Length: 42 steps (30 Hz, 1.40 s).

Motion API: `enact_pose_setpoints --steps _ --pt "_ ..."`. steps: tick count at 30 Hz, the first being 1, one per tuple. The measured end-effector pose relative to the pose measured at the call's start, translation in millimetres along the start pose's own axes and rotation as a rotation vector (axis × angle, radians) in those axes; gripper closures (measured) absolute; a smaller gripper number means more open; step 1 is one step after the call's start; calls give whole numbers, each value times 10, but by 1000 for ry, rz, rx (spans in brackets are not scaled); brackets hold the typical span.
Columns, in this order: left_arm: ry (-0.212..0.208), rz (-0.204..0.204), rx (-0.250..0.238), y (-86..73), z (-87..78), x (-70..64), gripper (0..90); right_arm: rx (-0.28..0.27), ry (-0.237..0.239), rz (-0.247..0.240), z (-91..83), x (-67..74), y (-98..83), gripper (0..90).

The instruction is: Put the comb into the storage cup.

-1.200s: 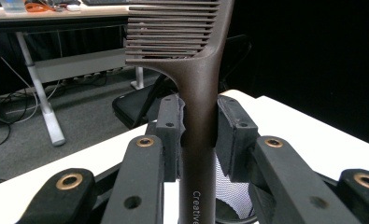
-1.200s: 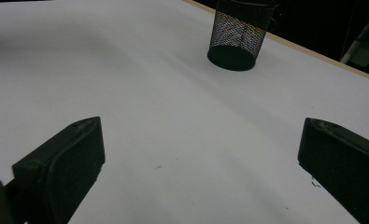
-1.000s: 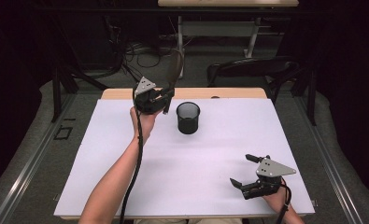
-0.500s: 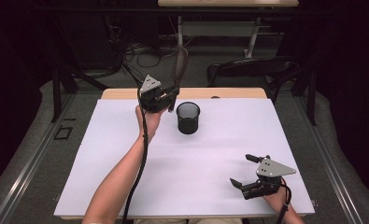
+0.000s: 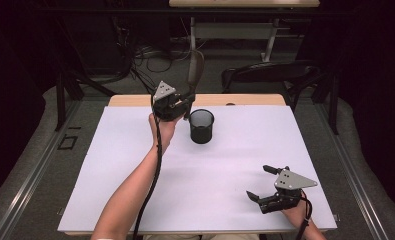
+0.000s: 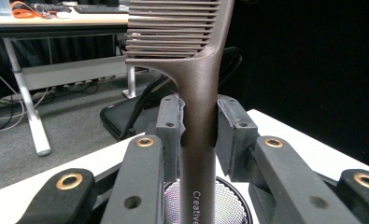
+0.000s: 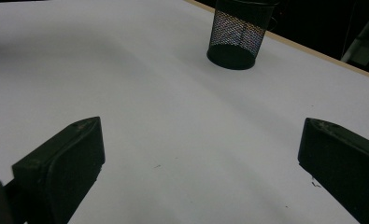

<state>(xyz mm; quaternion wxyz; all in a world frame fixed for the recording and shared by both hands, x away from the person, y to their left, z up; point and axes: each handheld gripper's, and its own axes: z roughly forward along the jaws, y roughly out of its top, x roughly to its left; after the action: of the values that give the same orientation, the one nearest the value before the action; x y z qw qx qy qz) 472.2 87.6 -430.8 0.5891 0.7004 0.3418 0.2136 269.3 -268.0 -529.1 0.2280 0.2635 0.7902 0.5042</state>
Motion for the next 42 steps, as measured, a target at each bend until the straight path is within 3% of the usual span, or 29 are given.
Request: enact_pose_setpoints --steps 42 --pt "16 -27 -69 -87 209 -58 726 1 1 -2 -1 -2 -1 2"
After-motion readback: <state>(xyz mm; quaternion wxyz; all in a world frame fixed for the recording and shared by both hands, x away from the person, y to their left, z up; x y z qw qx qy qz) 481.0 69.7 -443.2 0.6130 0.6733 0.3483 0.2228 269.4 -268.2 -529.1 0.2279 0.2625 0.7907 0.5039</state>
